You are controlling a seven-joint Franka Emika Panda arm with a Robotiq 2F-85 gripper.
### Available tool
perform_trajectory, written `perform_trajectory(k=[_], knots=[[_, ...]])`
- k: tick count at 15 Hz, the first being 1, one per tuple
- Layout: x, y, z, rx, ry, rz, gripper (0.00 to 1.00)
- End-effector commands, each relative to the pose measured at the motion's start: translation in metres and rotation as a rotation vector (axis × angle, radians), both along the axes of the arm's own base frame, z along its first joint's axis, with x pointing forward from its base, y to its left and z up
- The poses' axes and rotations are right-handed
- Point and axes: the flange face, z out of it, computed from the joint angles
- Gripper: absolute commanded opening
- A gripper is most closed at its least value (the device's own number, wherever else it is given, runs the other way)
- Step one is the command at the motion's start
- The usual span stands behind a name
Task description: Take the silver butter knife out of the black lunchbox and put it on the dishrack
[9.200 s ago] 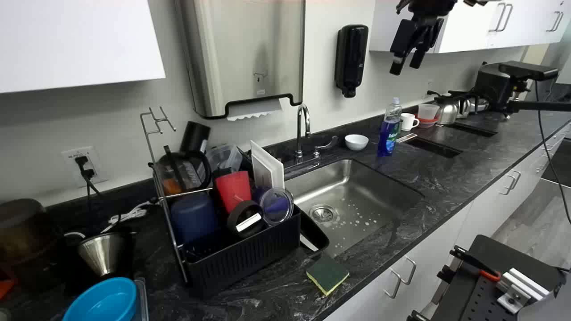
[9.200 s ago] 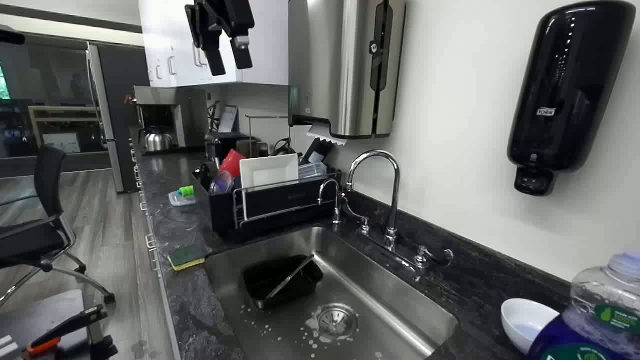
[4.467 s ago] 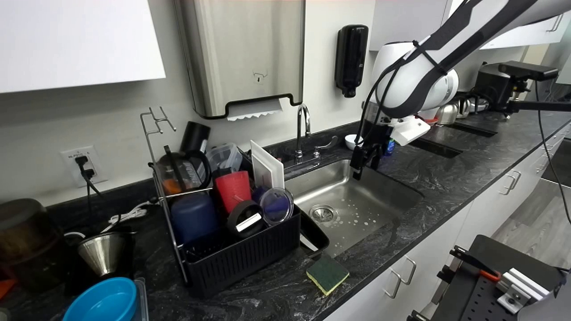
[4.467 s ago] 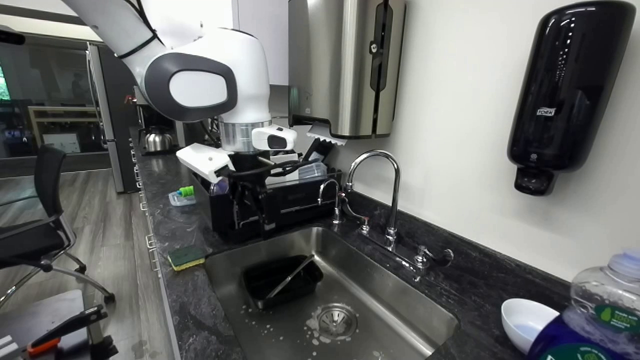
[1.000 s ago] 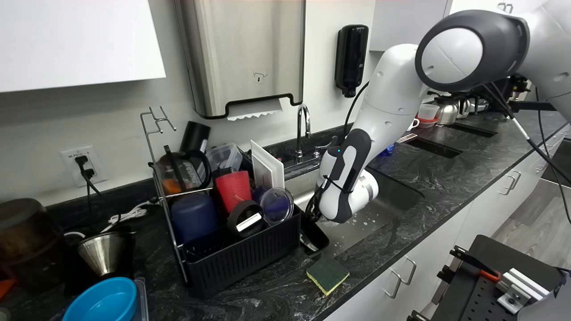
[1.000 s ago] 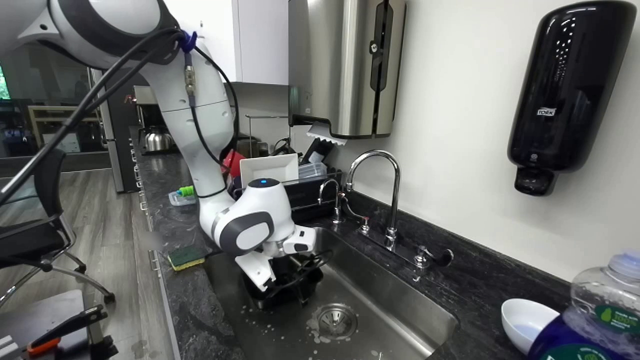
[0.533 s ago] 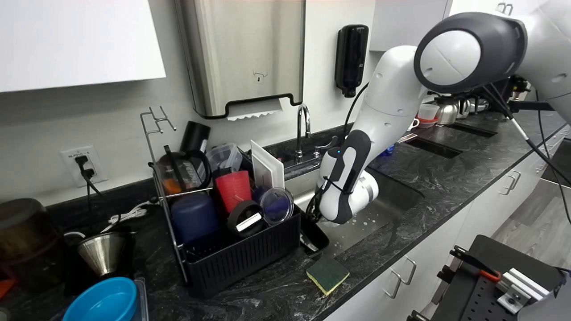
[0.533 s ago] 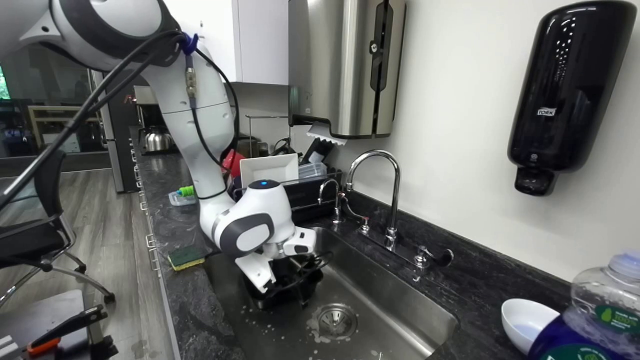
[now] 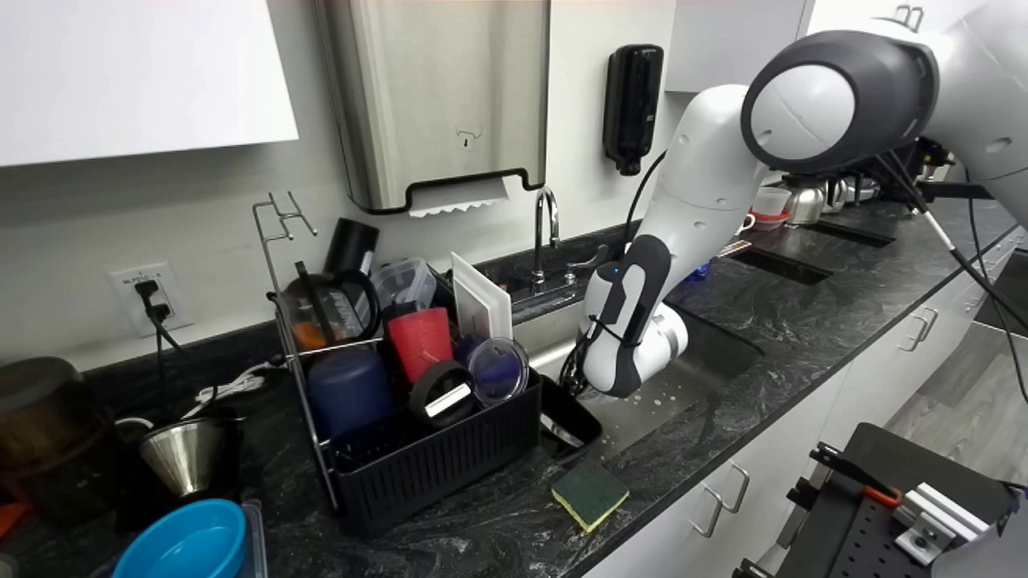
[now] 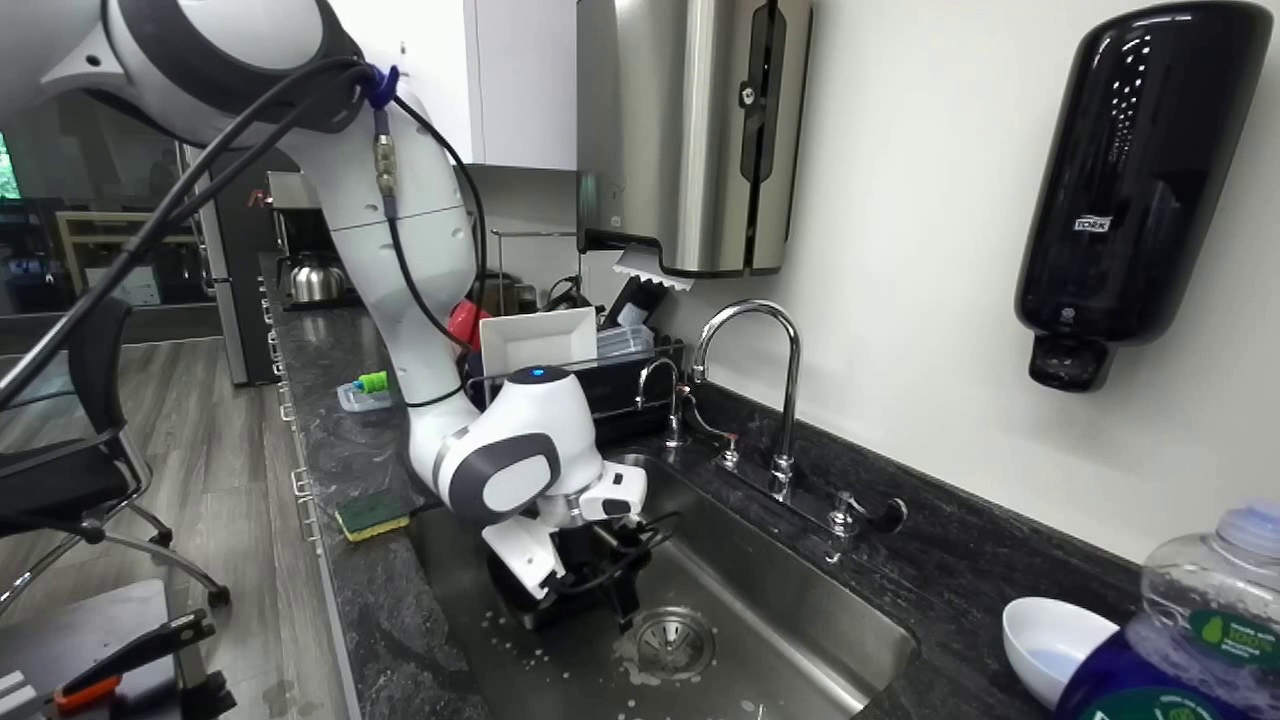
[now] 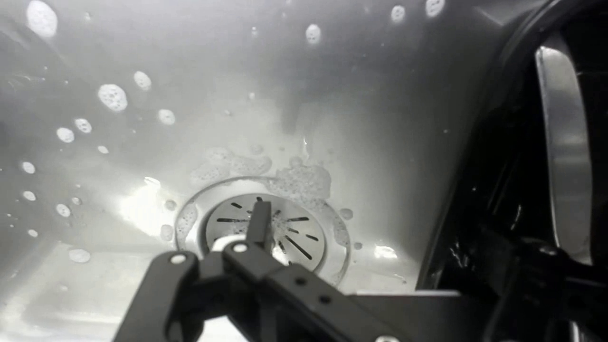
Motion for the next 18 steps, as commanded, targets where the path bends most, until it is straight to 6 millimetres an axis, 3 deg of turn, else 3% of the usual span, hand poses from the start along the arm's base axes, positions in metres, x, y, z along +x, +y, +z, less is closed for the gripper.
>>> perform_trajectory(k=[1,18], knots=[[0.002,-0.007,-0.006,-0.029,-0.004,0.012,1.0],[0.014,-0.053,-0.015,-0.101,-0.015,-0.015,1.0]])
